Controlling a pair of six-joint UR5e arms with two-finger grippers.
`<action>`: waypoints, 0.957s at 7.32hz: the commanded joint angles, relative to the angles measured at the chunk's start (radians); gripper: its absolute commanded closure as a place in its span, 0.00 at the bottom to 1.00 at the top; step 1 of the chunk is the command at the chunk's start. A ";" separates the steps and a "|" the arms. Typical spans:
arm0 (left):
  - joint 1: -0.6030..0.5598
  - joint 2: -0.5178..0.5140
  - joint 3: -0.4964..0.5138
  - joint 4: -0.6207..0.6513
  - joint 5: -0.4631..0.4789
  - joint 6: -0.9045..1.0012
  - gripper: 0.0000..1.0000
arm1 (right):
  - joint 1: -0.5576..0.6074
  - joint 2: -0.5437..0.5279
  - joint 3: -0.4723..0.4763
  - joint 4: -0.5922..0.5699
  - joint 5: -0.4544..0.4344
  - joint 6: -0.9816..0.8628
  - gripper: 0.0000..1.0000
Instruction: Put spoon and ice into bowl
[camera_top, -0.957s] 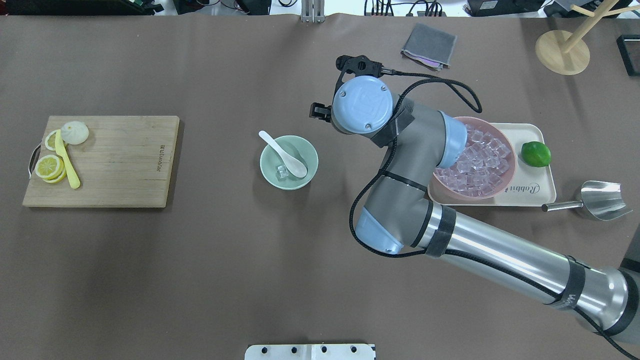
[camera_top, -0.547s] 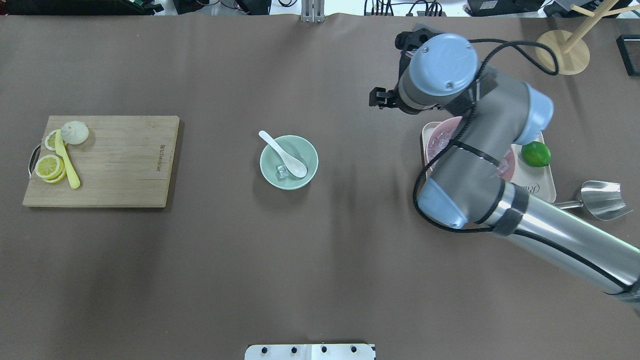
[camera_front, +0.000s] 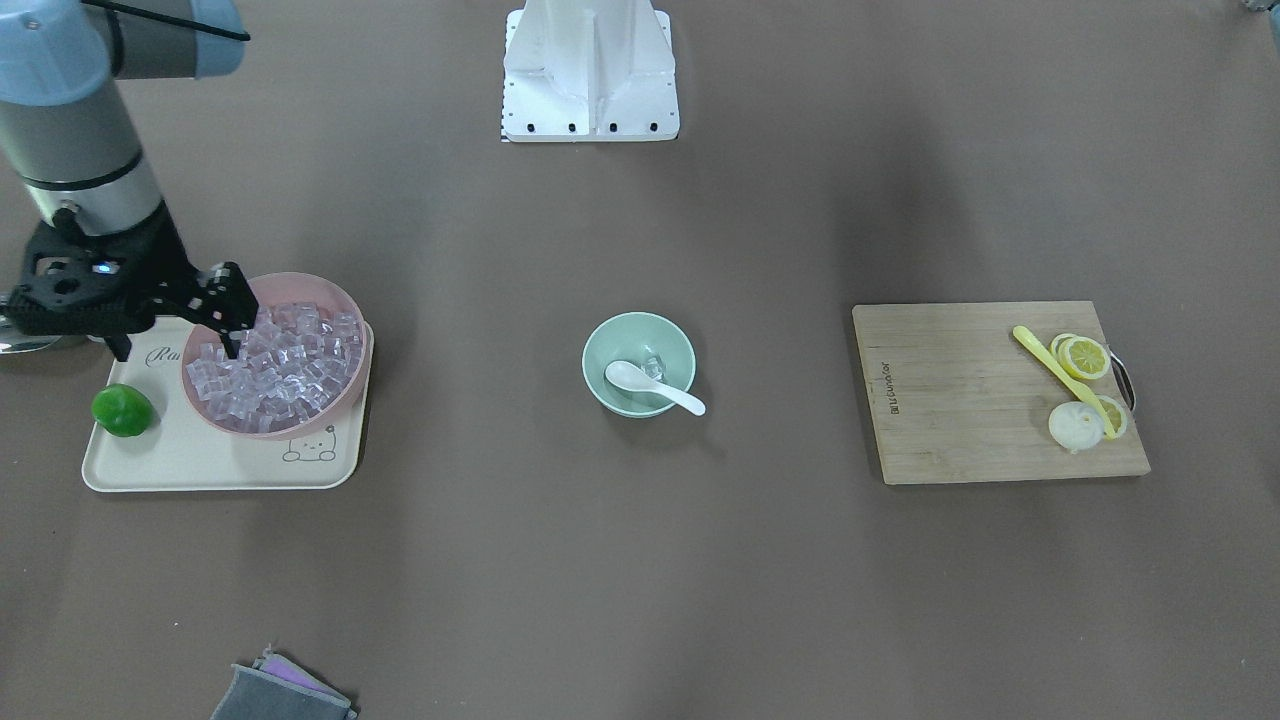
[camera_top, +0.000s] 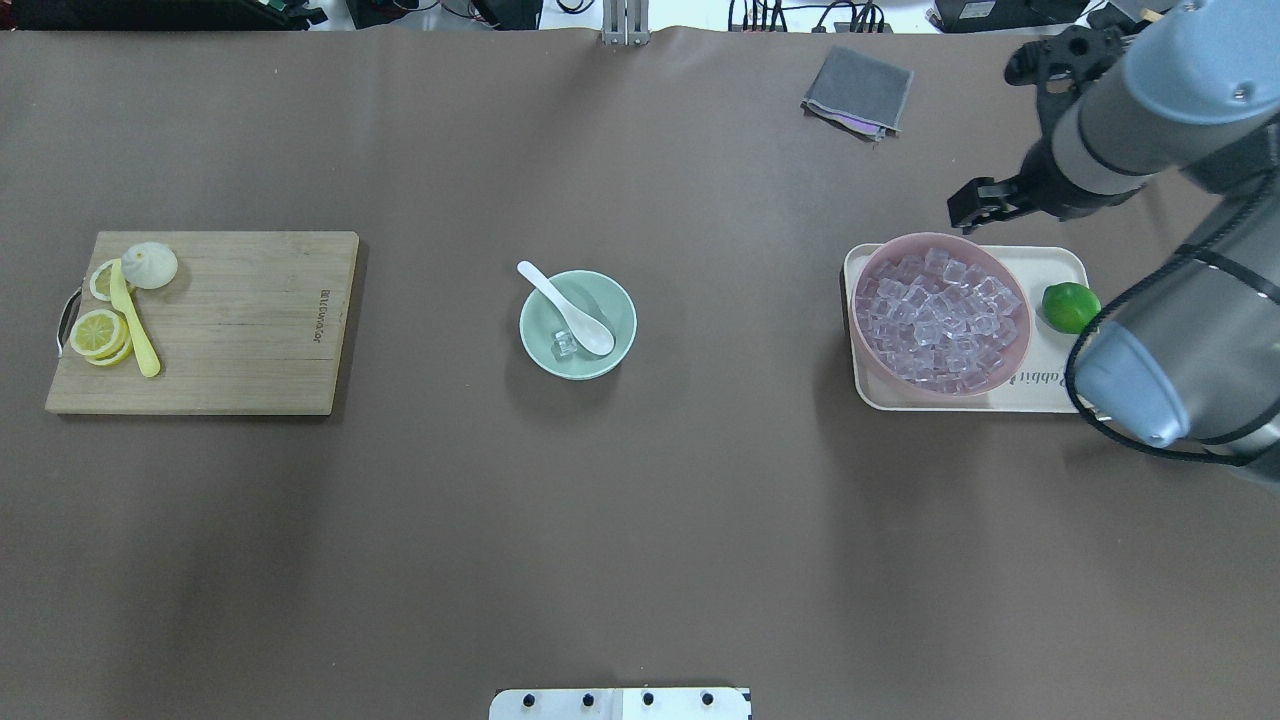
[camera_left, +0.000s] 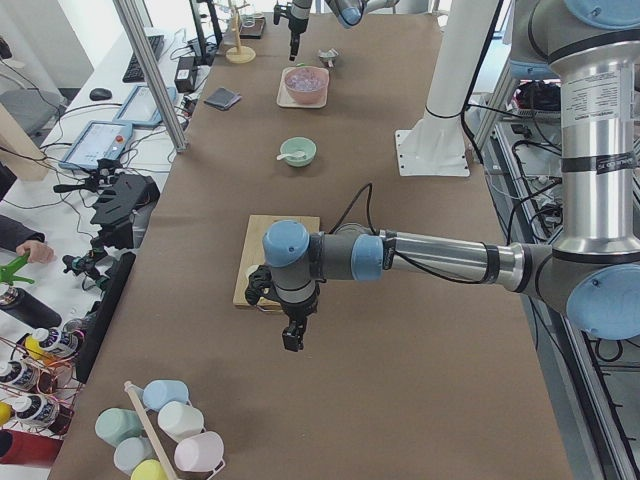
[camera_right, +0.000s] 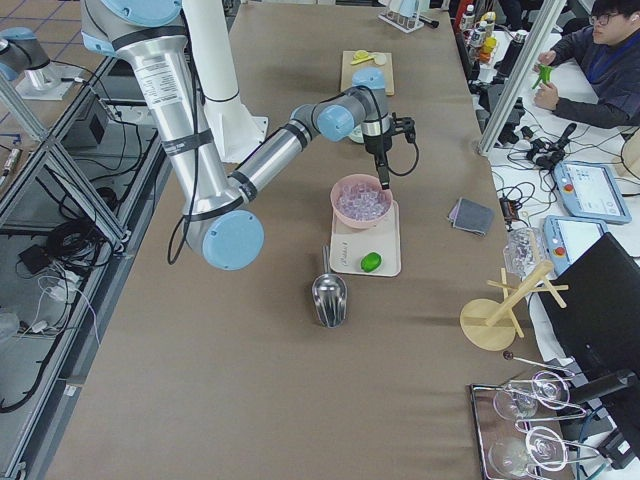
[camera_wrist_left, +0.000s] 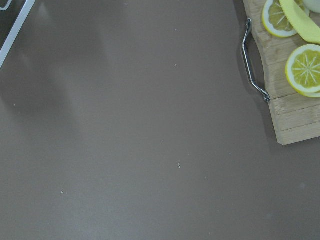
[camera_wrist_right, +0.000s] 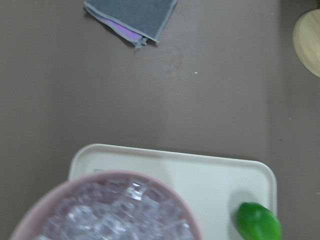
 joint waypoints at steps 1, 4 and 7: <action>-0.005 0.011 -0.006 -0.005 -0.001 0.001 0.00 | 0.173 -0.237 0.100 -0.004 0.119 -0.299 0.00; -0.003 0.013 0.009 -0.008 -0.001 0.003 0.00 | 0.414 -0.494 0.097 0.003 0.168 -0.759 0.00; -0.003 0.013 0.019 -0.013 0.001 0.009 0.00 | 0.495 -0.617 0.033 0.003 0.234 -0.803 0.00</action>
